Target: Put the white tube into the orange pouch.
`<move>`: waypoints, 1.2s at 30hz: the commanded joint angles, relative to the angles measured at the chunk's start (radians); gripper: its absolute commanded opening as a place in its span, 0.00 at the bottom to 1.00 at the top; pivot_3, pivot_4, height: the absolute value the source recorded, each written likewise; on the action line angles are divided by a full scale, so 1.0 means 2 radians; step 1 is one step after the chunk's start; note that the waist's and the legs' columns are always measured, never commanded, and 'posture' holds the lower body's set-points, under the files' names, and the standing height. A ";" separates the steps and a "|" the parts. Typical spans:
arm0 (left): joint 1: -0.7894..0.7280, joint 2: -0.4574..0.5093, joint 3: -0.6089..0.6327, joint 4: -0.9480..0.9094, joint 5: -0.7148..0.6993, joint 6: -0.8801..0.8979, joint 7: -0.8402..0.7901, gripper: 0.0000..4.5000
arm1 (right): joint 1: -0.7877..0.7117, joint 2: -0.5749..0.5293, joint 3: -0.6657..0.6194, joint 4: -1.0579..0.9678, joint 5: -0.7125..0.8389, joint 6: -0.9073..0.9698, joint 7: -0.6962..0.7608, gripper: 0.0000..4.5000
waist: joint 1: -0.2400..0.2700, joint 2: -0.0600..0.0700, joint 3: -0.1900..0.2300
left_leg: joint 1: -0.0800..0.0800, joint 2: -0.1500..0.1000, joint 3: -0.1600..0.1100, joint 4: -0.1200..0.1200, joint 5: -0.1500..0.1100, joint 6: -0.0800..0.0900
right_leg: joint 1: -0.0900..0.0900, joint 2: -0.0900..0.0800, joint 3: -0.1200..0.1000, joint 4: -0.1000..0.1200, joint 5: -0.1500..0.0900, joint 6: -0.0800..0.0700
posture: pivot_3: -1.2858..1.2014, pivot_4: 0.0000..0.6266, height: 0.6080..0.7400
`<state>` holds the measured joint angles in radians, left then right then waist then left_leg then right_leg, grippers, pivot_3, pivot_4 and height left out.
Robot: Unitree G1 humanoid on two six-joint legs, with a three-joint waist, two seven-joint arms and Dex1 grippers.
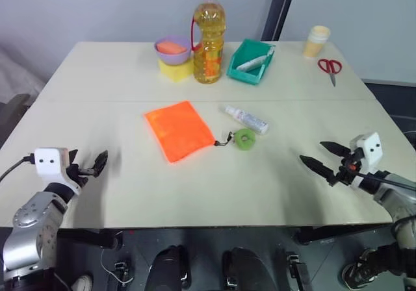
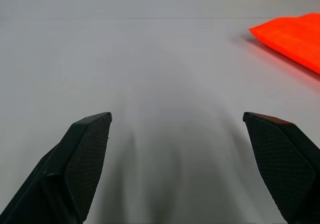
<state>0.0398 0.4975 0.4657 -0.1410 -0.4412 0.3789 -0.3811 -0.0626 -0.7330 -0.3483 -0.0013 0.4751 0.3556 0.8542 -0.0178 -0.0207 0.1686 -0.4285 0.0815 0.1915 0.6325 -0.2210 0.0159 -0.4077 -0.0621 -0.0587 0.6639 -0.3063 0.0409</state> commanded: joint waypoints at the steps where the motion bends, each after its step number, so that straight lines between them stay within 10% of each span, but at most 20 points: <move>1: 0.001 0.002 0.014 -0.020 -0.003 -0.010 0.001 1.00 | -0.005 -0.002 -0.004 -0.009 0.002 -0.006 0.002 0.99 | 0.000 0.000 0.000 | 0.000 0.000 0.000 0.000 0.000 0.000 | 0.000 0.000 0.000 0.000 0.000 0.000 | 0.52 0.24 0.90; 15: -0.051 -0.007 -0.114 -0.101 0.023 -0.009 -0.026 1.00 | -0.019 0.005 0.015 -0.028 -0.005 -0.006 -0.015 0.99 | 0.002 0.000 0.000 | 0.000 0.000 0.000 0.000 0.000 0.000 | 0.001 0.000 0.000 0.000 0.001 0.002 | 0.52 0.24 0.90; 26: -0.176 -0.018 -0.377 -0.095 0.253 -0.033 -0.016 1.00 | 0.022 0.025 0.010 -0.096 0.005 0.004 -0.036 0.99 | 0.003 0.000 0.000 | 0.001 0.000 0.000 0.000 0.002 -0.002 | 0.001 0.001 0.000 0.000 0.002 0.004 | 0.52 0.24 0.90; 36: -0.201 -0.047 -0.410 -0.051 0.355 -0.021 0.022 1.00 | 0.036 0.011 0.033 -0.173 0.028 0.050 -0.020 0.99 | 0.002 0.000 0.000 | 0.001 0.000 -0.001 0.000 0.002 -0.001 | 0.001 0.001 0.000 0.001 0.002 0.004 | 0.52 0.24 0.90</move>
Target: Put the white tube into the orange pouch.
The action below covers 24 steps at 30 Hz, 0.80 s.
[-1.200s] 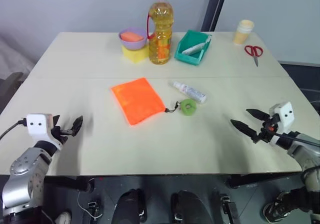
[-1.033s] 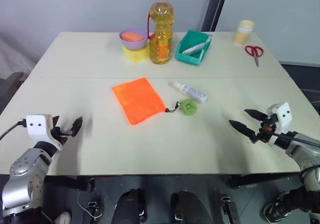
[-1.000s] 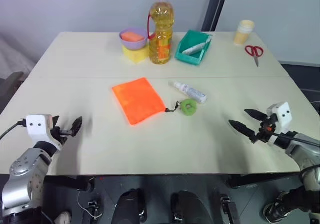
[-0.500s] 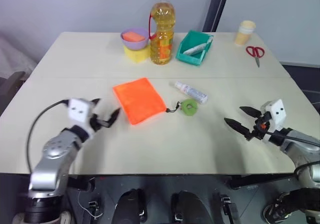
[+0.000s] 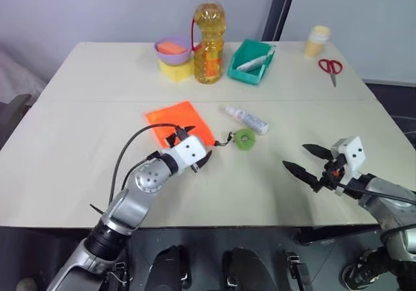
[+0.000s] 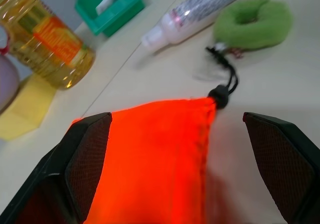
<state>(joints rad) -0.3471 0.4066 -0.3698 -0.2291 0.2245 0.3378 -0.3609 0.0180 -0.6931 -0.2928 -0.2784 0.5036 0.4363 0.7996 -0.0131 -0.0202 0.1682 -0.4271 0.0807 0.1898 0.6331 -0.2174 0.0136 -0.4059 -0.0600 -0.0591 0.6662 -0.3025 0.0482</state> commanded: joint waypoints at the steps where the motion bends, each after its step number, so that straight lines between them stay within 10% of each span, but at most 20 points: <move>1: -0.006 -0.001 0.011 -0.006 0.026 0.000 0.013 1.00 | -0.006 -0.009 0.010 -0.040 0.014 0.012 0.008 0.99 | 0.000 0.000 0.000 | 0.000 0.000 0.000 0.000 0.000 0.000 | 0.000 0.000 0.000 0.000 0.000 0.000 | 0.52 0.24 0.90; 24: 0.021 0.015 0.055 0.003 0.012 -0.083 -0.020 1.00 | -0.017 0.001 0.035 -0.019 0.005 -0.013 0.011 0.99 | 0.001 0.000 0.000 | 0.000 0.000 0.000 0.002 0.000 0.001 | 0.001 0.000 0.000 0.001 0.000 0.000 | 0.52 0.24 0.90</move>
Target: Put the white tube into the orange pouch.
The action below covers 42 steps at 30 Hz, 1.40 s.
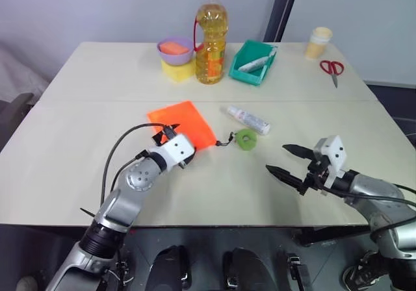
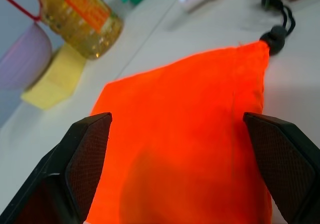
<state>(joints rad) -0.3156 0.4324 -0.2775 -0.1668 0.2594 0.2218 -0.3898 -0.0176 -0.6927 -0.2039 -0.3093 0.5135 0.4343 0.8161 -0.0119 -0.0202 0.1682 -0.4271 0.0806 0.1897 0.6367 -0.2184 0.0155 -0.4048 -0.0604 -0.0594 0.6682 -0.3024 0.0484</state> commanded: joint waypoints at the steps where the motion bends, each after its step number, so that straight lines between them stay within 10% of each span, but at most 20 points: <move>1: 0.007 0.002 0.007 -0.029 -0.005 -0.029 -0.008 1.00 | 0.001 0.001 -0.009 -0.001 0.000 -0.013 0.004 0.99 | 0.000 0.000 0.000 | 0.000 0.000 0.000 0.000 0.000 0.000 | 0.000 0.000 0.000 0.000 0.000 0.000 | 0.52 0.24 0.90; 42: 0.045 0.014 0.027 -0.028 0.034 -0.038 -0.012 1.00 | -0.010 0.006 0.003 0.017 -0.009 -0.025 0.008 0.99 | 0.000 0.000 0.000 | 0.000 0.001 0.000 0.005 -0.001 0.002 | 0.001 0.000 0.000 0.003 0.000 0.000 | 0.52 0.24 0.90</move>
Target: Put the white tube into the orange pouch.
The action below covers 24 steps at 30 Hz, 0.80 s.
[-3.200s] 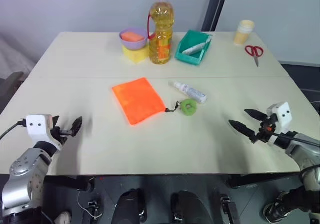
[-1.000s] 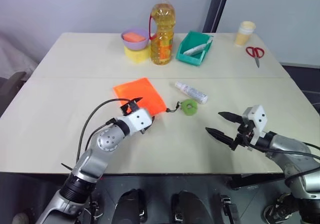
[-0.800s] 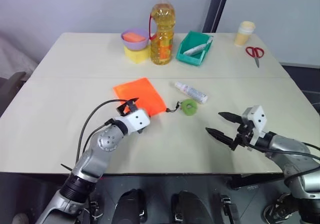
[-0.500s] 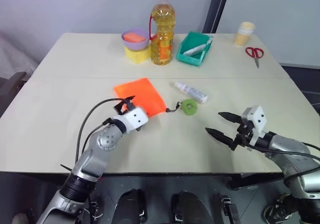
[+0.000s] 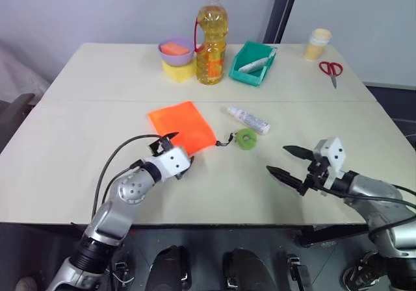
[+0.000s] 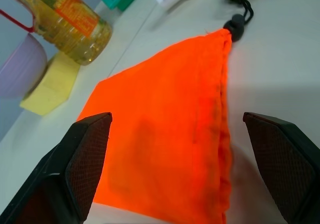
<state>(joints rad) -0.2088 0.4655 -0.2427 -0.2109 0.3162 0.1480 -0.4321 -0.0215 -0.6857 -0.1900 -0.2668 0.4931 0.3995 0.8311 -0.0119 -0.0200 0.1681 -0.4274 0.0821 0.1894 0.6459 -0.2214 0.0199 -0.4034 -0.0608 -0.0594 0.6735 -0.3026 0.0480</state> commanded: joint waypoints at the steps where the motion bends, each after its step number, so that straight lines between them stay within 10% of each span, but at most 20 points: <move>1: -0.011 -0.004 0.011 -0.002 0.009 0.002 0.014 1.00 | -0.009 0.003 -0.003 -0.005 0.001 -0.007 0.000 0.99 | 0.000 0.000 0.000 | 0.000 0.000 0.000 0.000 0.000 0.000 | 0.000 0.000 0.000 0.000 0.000 0.000 | 0.52 0.24 0.90; 24: -0.041 -0.015 -0.003 0.040 0.022 -0.027 0.032 1.00 | -0.012 0.003 0.001 -0.011 0.003 -0.003 -0.007 0.99 | 0.000 0.000 0.000 | 0.000 0.000 0.000 0.000 0.000 0.000 | 0.000 0.000 0.000 0.000 0.000 0.000 | 0.52 0.24 0.90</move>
<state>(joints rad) -0.2710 0.4407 -0.2464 -0.1181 0.3596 0.1180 -0.3666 -0.0274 -0.6853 -0.1808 -0.2648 0.4935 0.4001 0.8179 -0.0118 -0.0200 0.1681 -0.4276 0.0821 0.1895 0.6462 -0.2215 0.0202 -0.4034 -0.0609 -0.0593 0.6736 -0.3025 0.0481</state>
